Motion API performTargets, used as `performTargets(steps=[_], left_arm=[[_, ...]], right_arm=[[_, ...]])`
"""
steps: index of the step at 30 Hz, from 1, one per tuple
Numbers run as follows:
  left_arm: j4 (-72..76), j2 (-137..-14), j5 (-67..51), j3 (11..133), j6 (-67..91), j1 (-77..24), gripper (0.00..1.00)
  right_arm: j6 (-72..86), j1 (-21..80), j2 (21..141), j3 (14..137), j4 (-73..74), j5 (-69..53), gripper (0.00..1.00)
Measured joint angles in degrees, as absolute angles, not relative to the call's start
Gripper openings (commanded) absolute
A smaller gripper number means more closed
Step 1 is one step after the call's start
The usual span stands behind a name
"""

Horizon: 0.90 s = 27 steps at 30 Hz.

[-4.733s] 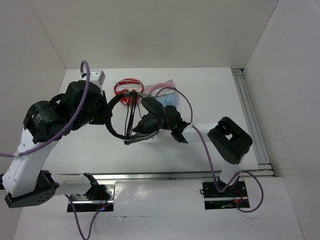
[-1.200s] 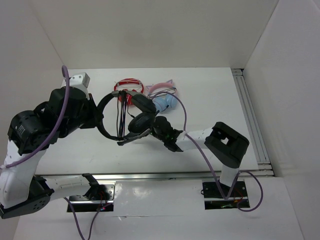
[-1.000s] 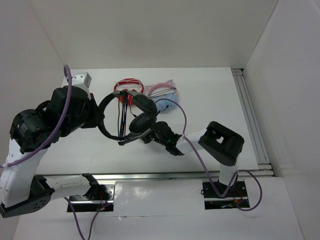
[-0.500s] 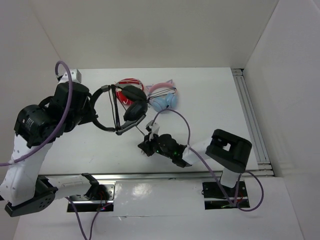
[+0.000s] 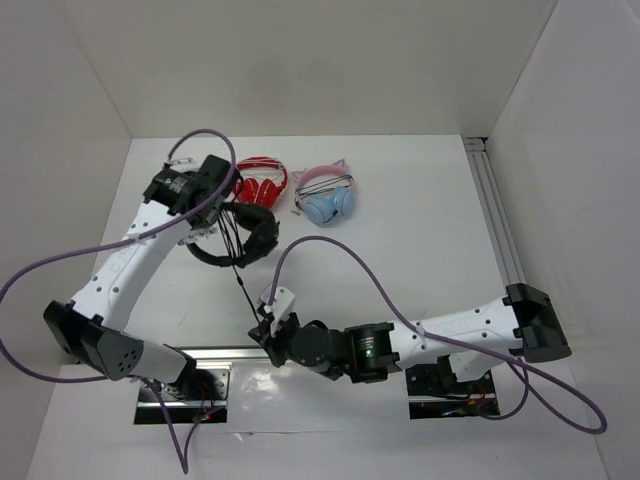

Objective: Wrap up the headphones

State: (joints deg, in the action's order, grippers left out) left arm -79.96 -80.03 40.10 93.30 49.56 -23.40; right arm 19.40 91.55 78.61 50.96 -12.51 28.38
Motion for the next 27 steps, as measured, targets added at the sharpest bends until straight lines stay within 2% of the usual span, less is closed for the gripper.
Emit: performTargets(steps=[3, 7, 13, 20, 27], left_arm=[[-82.4, -82.6, 41.9, 88.9, 49.5, -26.9, 0.00], [-81.4, -85.7, 43.8, 83.7, 49.6, -34.8, 0.00], [-71.3, -81.3, 40.2, 76.2, 43.8, -39.9, 0.00], [-59.5, -71.9, 28.5, 74.0, 34.1, -50.8, 0.00], [-56.4, -71.5, 22.9, 75.4, 30.0, -54.8, 0.00]], right_arm=[[16.4, 94.6, 78.3, 60.3, -0.2, 36.2, 0.00], [11.1, 92.7, 78.3, 68.1, 14.2, 43.1, 0.00], [2.3, 80.6, 78.1, 71.3, 27.1, 48.5, 0.00], [-8.5, 74.0, 71.5, 66.0, 22.9, 50.9, 0.00], [-17.2, 68.2, 66.2, 63.9, 19.8, 34.2, 0.00]])
